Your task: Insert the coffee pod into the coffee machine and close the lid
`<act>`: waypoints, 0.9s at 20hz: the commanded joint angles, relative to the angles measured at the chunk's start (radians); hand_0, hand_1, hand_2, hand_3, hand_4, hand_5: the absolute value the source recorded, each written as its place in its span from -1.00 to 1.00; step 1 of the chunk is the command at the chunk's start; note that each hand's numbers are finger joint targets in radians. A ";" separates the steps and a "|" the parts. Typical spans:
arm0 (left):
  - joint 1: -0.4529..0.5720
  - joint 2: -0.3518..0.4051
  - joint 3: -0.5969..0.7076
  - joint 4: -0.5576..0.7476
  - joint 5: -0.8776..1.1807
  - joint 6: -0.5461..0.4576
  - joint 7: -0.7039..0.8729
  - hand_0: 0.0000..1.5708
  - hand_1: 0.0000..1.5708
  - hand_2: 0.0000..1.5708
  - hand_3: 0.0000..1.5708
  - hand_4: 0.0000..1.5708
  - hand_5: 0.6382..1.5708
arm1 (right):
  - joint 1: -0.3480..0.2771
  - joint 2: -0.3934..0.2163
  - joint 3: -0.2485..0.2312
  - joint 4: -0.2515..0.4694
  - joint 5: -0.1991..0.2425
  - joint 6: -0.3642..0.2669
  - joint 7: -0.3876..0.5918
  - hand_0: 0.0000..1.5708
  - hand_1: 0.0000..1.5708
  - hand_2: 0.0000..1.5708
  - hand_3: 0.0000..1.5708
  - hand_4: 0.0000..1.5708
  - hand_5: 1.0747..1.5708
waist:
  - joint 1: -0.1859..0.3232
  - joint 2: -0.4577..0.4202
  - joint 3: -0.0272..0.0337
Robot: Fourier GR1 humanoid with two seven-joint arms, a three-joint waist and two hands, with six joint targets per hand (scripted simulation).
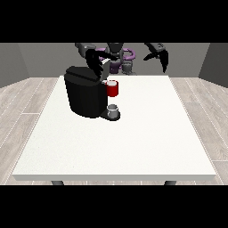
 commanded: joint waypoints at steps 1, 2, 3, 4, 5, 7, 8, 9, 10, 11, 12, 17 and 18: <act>-0.009 0.003 -0.011 -0.003 -0.001 -0.012 -0.005 -1.00 -1.00 -1.00 -1.00 -0.57 1.00 | -0.072 0.046 0.072 -0.030 0.055 -0.013 -0.045 -1.00 -1.00 -1.00 -1.00 -1.00 1.00 | 0.074 -0.005 -0.0132; -0.023 -0.022 -0.040 -0.013 -0.021 0.006 -0.002 -1.00 -1.00 -1.00 -1.00 -0.59 1.00 | -0.075 0.040 0.085 -0.032 0.070 -0.006 -0.071 -1.00 -1.00 -1.00 -1.00 -0.87 1.00 | 0.085 0.022 -0.0128; -0.033 0.000 -0.020 0.006 0.004 -0.024 -0.004 -1.00 -1.00 -1.00 -1.00 -0.58 1.00 | -0.121 0.031 0.074 -0.043 0.071 -0.025 -0.017 -1.00 -1.00 -1.00 -1.00 -0.89 1.00 | 0.101 0.020 -0.0136; -0.047 0.002 -0.024 0.013 -0.004 -0.023 -0.052 -1.00 -1.00 -1.00 -1.00 -0.54 1.00 | -0.125 0.038 0.084 -0.055 0.077 -0.024 -0.030 -1.00 -1.00 -1.00 -1.00 -0.90 1.00 | 0.099 0.056 -0.0138; -0.062 -0.017 -0.022 -0.003 -0.007 0.008 -0.026 -1.00 -1.00 -1.00 -1.00 -0.49 1.00 | -0.107 0.029 0.089 -0.058 0.082 -0.011 -0.038 -1.00 -1.00 -1.00 -1.00 -0.74 1.00 | 0.095 0.047 -0.0129; -0.084 -0.016 -0.029 -0.005 0.007 -0.016 -0.023 -1.00 -1.00 -1.00 -1.00 -0.52 1.00 | -0.163 0.011 0.077 -0.066 0.111 -0.060 -0.001 -1.00 -1.00 -1.00 -1.00 -0.62 1.00 | 0.155 0.070 -0.0133; -0.053 0.010 -0.032 -0.006 0.022 -0.063 -0.010 -1.00 -1.00 -1.00 -1.00 -0.48 1.00 | -0.144 -0.041 0.058 -0.066 0.080 0.015 0.002 -1.00 -1.00 -1.00 -1.00 -0.67 1.00 | 0.146 0.050 -0.0125; -0.078 0.012 -0.009 0.012 0.024 -0.042 -0.021 -1.00 -1.00 -1.00 -1.00 -0.44 1.00 | -0.156 -0.011 0.066 -0.086 0.087 -0.014 0.016 -1.00 -1.00 -1.00 -1.00 -0.65 1.00 | 0.141 0.064 -0.0131; -0.086 -0.003 -0.022 0.021 0.019 -0.039 -0.026 -1.00 -1.00 -1.00 -1.00 -0.44 1.00 | -0.170 0.007 0.080 -0.094 0.099 -0.030 0.038 -1.00 -1.00 -1.00 -1.00 -0.69 1.00 | 0.160 0.081 -0.0135; -0.088 0.010 -0.018 0.014 0.019 -0.046 -0.047 -1.00 -1.00 -1.00 -1.00 -0.49 1.00 | -0.176 -0.018 0.066 -0.109 0.099 -0.027 0.049 -1.00 -1.00 -1.00 -1.00 -0.80 1.00 | 0.175 0.083 -0.0134; -0.104 -0.007 -0.044 0.004 0.007 -0.042 -0.025 -1.00 -1.00 -1.00 -1.00 -0.51 1.00 | -0.181 -0.008 0.061 -0.106 0.102 -0.047 0.073 -1.00 -1.00 -1.00 -1.00 -0.88 1.00 | 0.194 0.096 -0.0126; -0.125 -0.003 -0.057 0.002 0.007 -0.060 -0.036 -1.00 -1.00 -1.00 -1.00 -0.45 1.00 | -0.189 -0.067 0.061 -0.178 0.121 -0.015 0.148 -1.00 -1.00 -1.00 -1.00 -1.00 1.00 | 0.247 0.111 -0.0127; -0.138 -0.031 -0.061 0.009 0.018 -0.051 -0.033 -1.00 -1.00 -1.00 -1.00 -0.43 1.00 | -0.187 -0.050 0.063 -0.199 0.124 -0.035 0.151 -1.00 -1.00 -1.00 -1.00 -0.93 1.00 | 0.251 0.123 -0.0125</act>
